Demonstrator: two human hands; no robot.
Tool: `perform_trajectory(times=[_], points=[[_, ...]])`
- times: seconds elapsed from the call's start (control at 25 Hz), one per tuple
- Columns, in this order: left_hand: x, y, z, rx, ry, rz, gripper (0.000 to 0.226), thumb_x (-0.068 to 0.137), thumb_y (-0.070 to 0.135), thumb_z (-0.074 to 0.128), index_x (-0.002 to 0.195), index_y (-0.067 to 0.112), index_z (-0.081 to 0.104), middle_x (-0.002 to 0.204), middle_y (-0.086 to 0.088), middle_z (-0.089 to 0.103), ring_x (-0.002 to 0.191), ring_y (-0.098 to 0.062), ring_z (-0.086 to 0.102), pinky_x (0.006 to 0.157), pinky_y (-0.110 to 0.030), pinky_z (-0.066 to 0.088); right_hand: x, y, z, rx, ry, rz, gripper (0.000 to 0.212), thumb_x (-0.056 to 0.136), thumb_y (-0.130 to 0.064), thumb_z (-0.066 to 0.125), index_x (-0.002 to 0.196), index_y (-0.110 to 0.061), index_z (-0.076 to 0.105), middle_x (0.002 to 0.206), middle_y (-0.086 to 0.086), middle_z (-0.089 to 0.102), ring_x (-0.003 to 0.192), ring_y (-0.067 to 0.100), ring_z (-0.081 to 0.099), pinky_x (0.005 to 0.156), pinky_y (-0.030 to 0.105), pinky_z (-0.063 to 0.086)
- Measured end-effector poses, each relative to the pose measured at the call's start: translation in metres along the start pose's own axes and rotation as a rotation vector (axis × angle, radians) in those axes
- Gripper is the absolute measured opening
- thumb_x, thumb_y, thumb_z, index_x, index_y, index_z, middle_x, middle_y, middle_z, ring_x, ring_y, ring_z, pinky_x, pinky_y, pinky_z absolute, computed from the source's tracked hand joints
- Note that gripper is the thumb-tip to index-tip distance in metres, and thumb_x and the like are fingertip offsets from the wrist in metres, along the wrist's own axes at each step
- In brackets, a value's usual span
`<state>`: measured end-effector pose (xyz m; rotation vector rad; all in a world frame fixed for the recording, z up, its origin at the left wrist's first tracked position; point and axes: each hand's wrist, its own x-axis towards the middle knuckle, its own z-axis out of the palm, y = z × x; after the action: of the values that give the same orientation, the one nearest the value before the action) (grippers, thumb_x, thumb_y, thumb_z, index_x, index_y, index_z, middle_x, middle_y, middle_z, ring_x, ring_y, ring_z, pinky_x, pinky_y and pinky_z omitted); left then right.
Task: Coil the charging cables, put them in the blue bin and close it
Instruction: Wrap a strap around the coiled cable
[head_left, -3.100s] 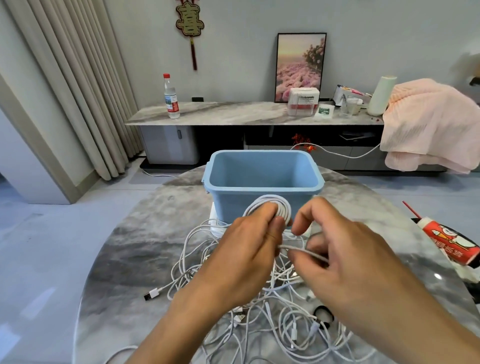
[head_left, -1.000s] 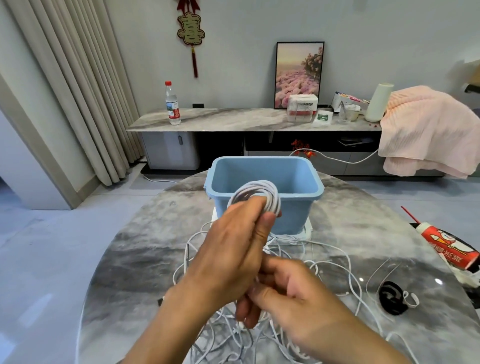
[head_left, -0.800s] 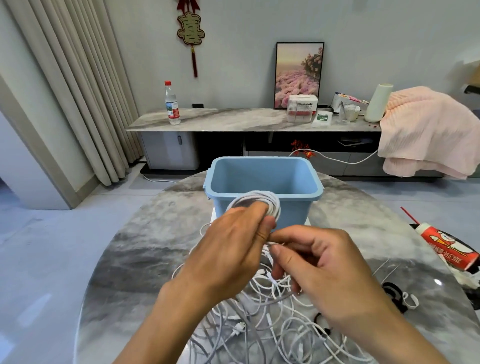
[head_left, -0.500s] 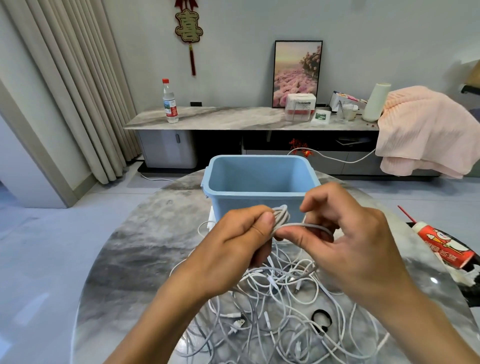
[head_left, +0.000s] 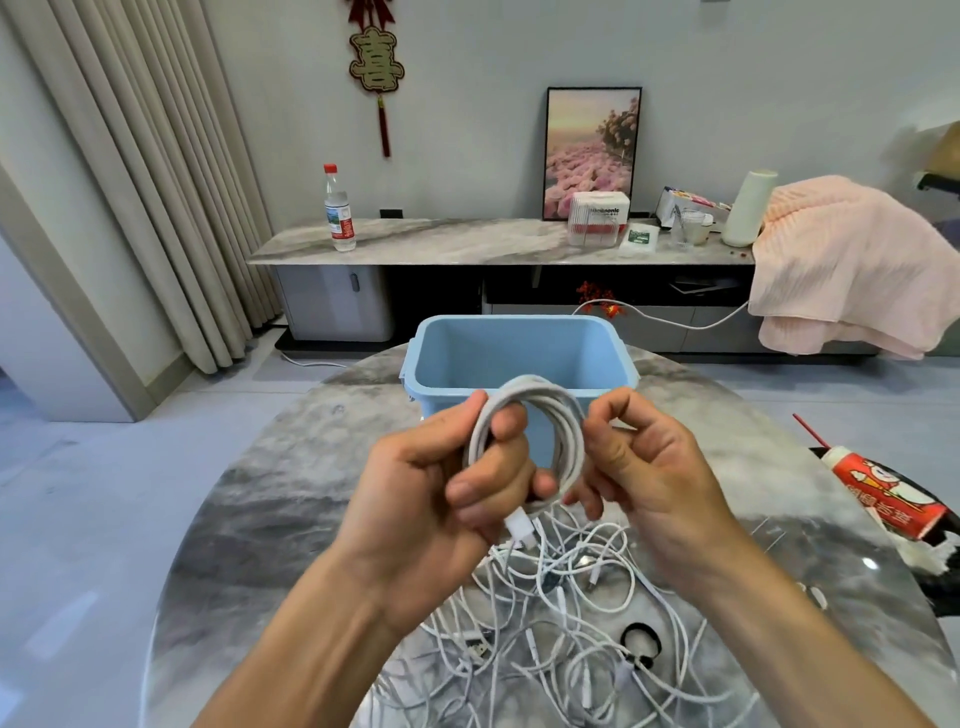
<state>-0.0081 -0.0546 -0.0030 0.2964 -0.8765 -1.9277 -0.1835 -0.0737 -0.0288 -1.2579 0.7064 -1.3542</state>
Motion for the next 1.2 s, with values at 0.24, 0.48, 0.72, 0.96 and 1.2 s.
perform_trajectory(times=[0.24, 0.48, 0.72, 0.96, 1.2], points=[[-0.001, 0.012, -0.017, -0.389, -0.094, 0.145, 0.024, 0.101, 0.010, 0.036, 0.089, 0.003, 0.057, 0.057, 0.001, 0.031, 0.052, -0.014, 0.029, 0.090, -0.028, 0.046, -0.013, 0.038, 0.030, 0.052, -0.014, 0.137, 0.030, 0.085, -0.041, 0.070, 0.091, -0.012, 0.063, 0.067, 0.007, 0.059, 0.062, 0.020, 0.059, 0.064, 0.030, 0.047], [-0.005, 0.041, -0.025, -0.379, 0.137, 0.464, 0.033, 0.103, 0.017, 0.030, 0.082, 0.009, 0.054, 0.055, 0.000, 0.040, 0.051, -0.013, 0.037, 0.086, -0.026, 0.050, -0.041, 0.042, 0.061, -0.051, -0.220, 0.360, 0.018, 0.100, -0.028, 0.051, 0.097, -0.017, 0.065, 0.060, 0.002, 0.054, 0.049, 0.012, 0.048, 0.050, 0.025, 0.044], [0.005, 0.016, -0.019, 0.815, 0.403, 0.652, 0.032, 0.102, 0.025, 0.035, 0.086, 0.004, 0.053, 0.059, -0.002, 0.047, 0.054, -0.015, 0.042, 0.063, -0.026, 0.045, -0.045, -0.008, 0.058, -0.805, -0.283, -0.055, 0.023, 0.093, -0.035, 0.051, 0.114, -0.040, 0.059, 0.069, 0.000, 0.061, 0.058, 0.011, 0.051, 0.060, 0.030, 0.045], [0.006, -0.006, -0.019, 1.482, 0.176, 0.518, 0.032, 0.104, 0.032, 0.037, 0.079, 0.013, 0.045, 0.066, 0.005, 0.045, 0.061, -0.021, 0.046, 0.054, -0.043, 0.042, -0.042, -0.041, 0.033, -1.014, -0.078, -0.362, 0.021, 0.090, -0.026, 0.069, 0.098, -0.035, 0.051, 0.060, -0.010, 0.059, 0.046, 0.003, 0.043, 0.045, 0.012, 0.031], [0.008, -0.012, -0.004, 0.982, 0.064, 0.211, 0.035, 0.099, 0.028, 0.039, 0.075, 0.005, 0.052, 0.056, 0.001, 0.038, 0.051, -0.011, 0.034, 0.050, -0.025, 0.026, -0.024, -0.055, 0.000, -1.072, 0.116, -0.463, 0.042, 0.071, -0.057, 0.078, 0.082, -0.024, 0.053, 0.053, -0.006, 0.051, 0.050, 0.011, 0.045, 0.048, 0.020, 0.036]])
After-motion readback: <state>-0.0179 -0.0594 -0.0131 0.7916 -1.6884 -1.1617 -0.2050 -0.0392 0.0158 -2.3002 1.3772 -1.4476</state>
